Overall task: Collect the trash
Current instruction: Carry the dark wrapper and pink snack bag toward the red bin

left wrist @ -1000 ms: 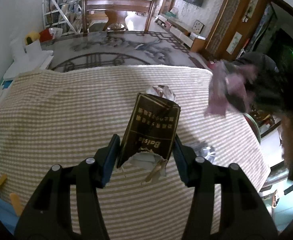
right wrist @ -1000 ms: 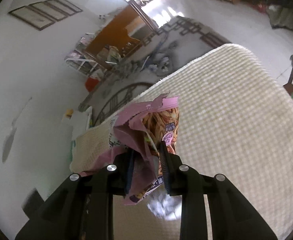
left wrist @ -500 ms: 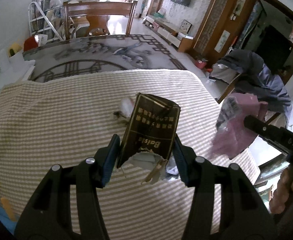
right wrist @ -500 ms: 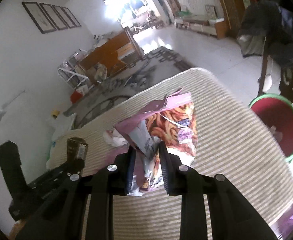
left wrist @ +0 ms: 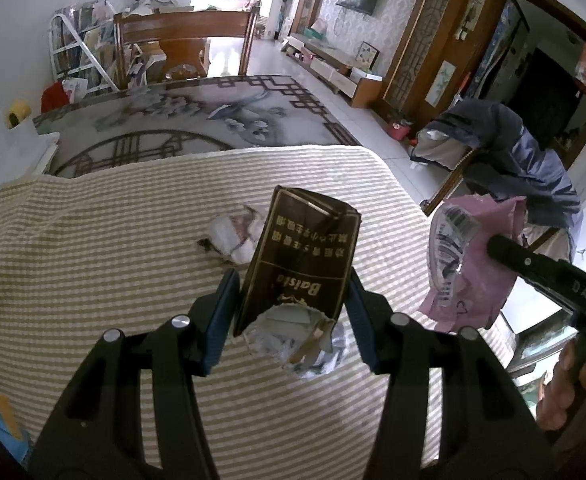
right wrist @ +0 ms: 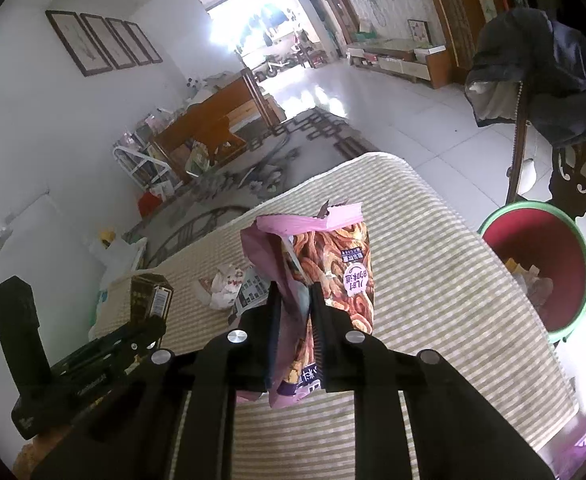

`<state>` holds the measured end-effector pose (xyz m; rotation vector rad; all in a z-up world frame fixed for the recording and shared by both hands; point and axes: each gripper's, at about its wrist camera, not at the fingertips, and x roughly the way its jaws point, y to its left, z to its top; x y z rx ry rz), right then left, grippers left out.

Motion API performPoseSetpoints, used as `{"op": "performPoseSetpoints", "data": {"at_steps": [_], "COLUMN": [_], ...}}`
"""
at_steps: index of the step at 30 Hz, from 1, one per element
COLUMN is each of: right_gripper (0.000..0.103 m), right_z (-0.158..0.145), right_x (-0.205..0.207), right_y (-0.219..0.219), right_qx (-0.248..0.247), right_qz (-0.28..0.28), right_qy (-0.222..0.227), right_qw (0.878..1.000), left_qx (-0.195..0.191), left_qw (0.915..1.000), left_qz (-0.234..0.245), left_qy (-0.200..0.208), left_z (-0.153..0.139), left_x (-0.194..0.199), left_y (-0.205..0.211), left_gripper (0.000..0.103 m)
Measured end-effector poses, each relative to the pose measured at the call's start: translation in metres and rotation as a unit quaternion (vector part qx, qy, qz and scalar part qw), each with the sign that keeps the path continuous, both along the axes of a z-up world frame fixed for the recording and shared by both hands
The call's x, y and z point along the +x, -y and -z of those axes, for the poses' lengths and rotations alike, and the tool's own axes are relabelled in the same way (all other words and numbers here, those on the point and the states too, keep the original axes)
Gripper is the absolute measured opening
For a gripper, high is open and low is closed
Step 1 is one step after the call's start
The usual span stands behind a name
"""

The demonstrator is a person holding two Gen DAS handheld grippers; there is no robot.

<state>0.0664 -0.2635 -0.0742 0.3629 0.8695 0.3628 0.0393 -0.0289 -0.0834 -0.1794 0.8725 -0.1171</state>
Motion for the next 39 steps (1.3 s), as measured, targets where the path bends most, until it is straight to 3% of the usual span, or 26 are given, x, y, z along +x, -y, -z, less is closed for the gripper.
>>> {"op": "performPoseSetpoints", "data": {"at_steps": [30, 39], "right_gripper": [0.014, 0.014], "right_z": [0.002, 0.006], "right_x": [0.038, 0.043], "right_y": [0.112, 0.159], "right_qx": [0.019, 0.024], "right_qz": [0.009, 0.042], "right_qy": [-0.003, -0.008], "right_qw": [1.0, 0.999], "left_qx": [0.015, 0.013], "left_qw": [0.9998, 0.9991], "left_qz": [0.008, 0.04], "left_qy": [0.011, 0.005], "left_z": [-0.014, -0.016], "left_x": [0.042, 0.059], "left_y": [0.116, 0.167], "left_gripper": [0.05, 0.05]}}
